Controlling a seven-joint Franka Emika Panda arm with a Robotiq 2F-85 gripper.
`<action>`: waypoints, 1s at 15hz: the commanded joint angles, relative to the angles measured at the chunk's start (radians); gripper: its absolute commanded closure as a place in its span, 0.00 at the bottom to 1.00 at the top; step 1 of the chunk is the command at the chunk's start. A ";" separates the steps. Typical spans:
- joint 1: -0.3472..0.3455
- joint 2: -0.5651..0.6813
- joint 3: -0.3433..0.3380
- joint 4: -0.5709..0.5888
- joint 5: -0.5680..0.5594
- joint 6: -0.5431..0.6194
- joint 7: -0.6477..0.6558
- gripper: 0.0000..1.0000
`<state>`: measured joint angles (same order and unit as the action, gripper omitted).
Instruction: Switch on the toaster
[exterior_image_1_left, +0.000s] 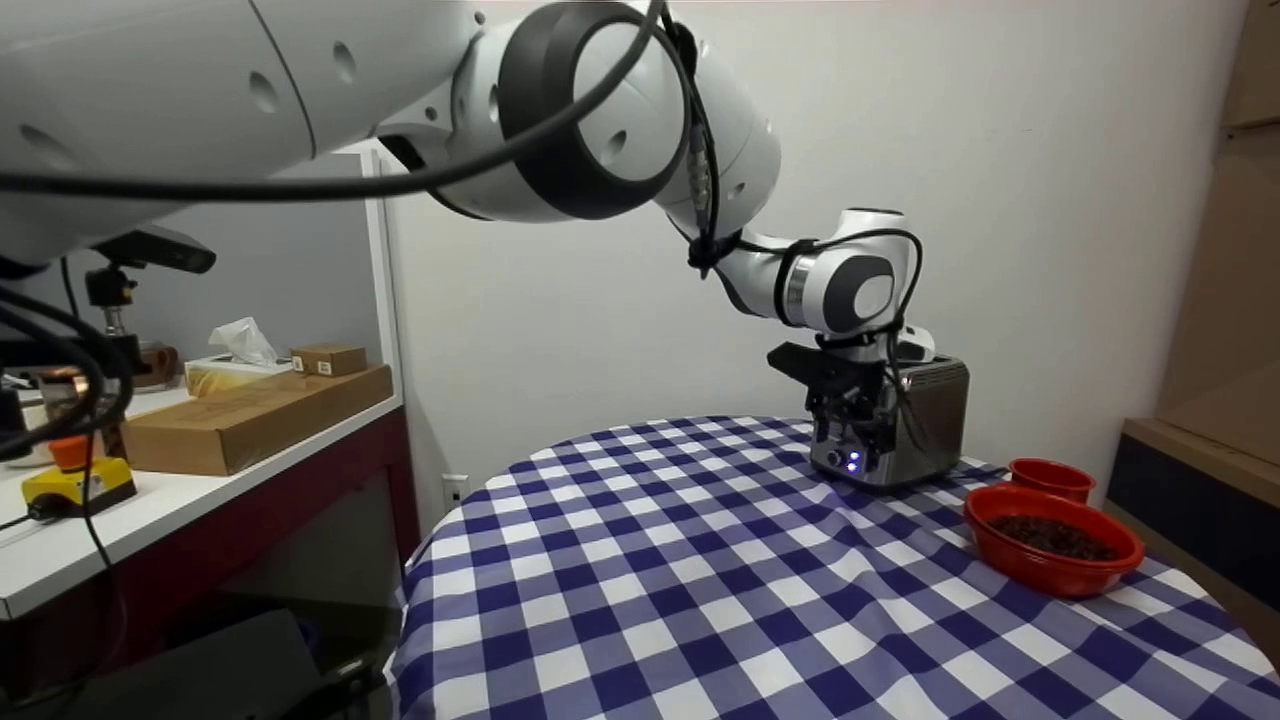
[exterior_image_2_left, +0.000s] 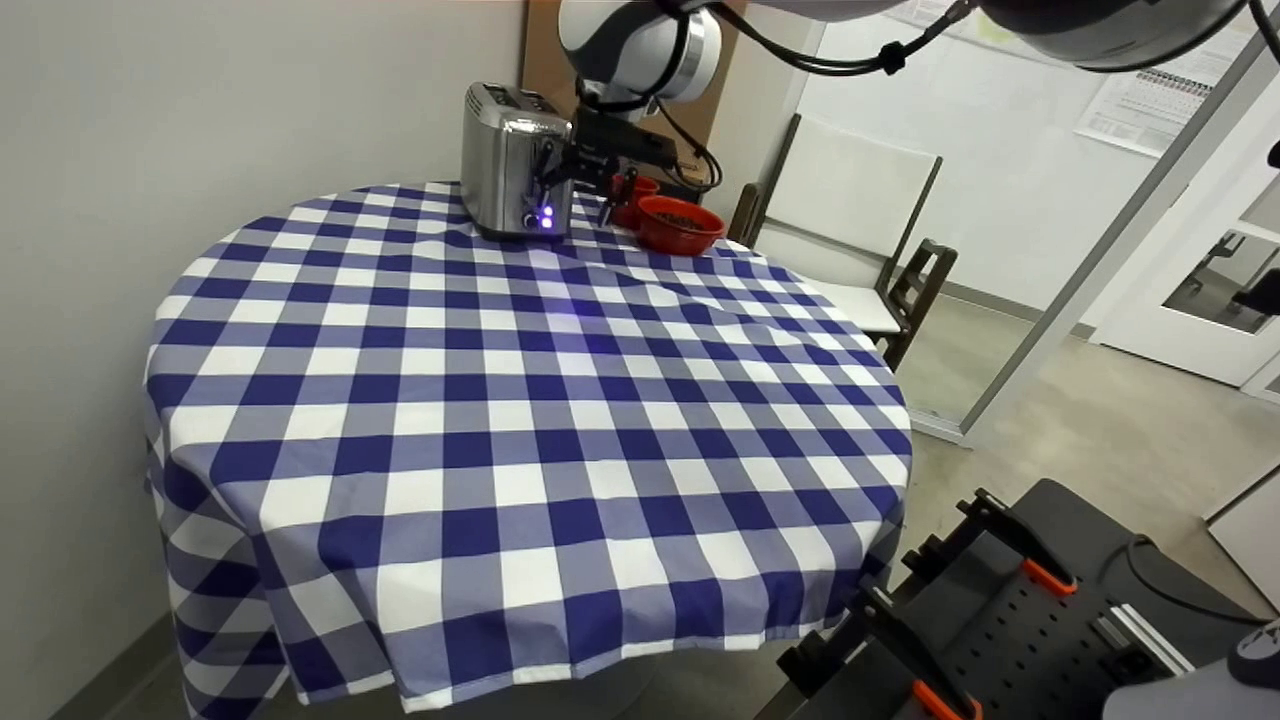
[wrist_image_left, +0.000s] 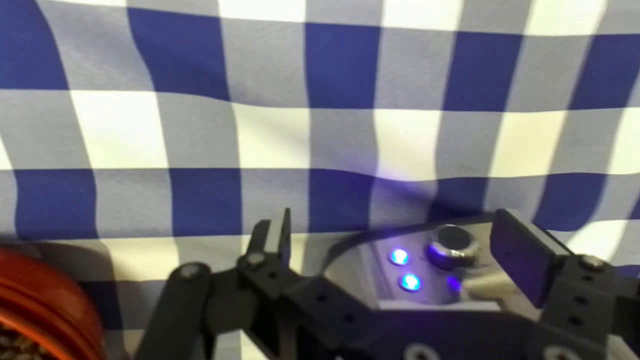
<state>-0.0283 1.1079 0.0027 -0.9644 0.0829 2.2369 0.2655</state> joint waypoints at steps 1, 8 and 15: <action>0.008 -0.137 0.038 -0.061 0.040 -0.128 -0.031 0.00; 0.038 -0.413 0.005 -0.310 -0.033 -0.120 -0.115 0.00; -0.010 -0.702 0.030 -0.610 0.011 -0.138 -0.280 0.00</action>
<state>-0.0179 0.5671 0.0245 -1.3797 0.0673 2.0897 0.0454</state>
